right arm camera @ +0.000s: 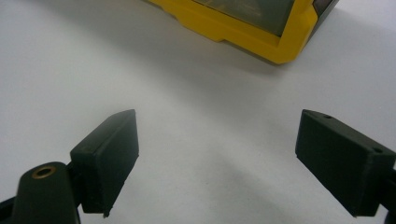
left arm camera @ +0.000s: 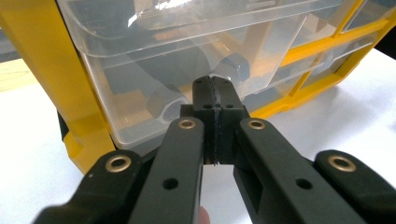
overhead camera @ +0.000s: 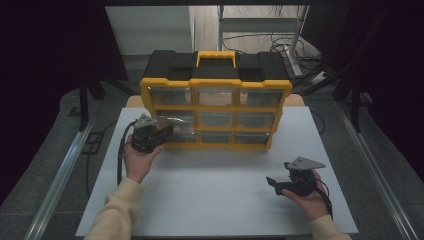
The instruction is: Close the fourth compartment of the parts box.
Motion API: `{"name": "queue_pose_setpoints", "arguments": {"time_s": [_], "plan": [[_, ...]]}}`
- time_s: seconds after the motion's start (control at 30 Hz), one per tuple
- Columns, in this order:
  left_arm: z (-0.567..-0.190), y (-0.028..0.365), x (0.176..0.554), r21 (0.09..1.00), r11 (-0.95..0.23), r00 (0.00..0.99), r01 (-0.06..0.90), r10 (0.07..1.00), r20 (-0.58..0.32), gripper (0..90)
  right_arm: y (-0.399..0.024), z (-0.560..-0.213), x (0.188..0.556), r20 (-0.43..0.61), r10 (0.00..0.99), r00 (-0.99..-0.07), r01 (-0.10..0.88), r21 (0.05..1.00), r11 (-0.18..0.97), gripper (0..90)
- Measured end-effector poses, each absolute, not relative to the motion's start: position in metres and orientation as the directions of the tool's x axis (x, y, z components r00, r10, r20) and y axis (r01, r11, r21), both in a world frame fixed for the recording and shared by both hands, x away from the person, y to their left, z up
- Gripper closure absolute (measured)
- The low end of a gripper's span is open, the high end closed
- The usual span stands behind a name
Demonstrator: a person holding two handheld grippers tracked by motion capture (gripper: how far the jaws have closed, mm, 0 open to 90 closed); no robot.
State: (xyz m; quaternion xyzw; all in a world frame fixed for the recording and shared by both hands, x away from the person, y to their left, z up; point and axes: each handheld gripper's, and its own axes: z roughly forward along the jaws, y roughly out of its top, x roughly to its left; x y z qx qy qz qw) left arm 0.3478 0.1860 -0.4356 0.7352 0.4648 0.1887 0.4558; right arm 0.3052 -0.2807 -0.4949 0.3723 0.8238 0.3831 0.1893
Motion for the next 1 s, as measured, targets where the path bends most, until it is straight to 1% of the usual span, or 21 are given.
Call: {"name": "queue_pose_setpoints", "arguments": {"time_s": [0.7, 0.87, 1.0], "plan": [[-0.439, 0.188, 0.367, 0.848, -0.121, 0.472, 0.517, 0.866, -0.164, 90.0, -0.281, -0.496, 0.306, -0.027, 0.759, -0.650, 0.471, 0.770, 0.430, 13.8], [-0.441, 0.191, 0.371, 0.846, -0.101, 0.468, 0.524, 0.864, -0.187, 90.0, -0.281, -0.496, 0.306, -0.028, 0.759, -0.651, 0.471, 0.769, 0.432, 13.8], [-0.441, 0.191, 0.371, 0.847, -0.105, 0.469, 0.522, 0.864, -0.182, 90.0, -0.281, -0.496, 0.306, -0.029, 0.759, -0.651, 0.470, 0.770, 0.433, 13.9]]}}
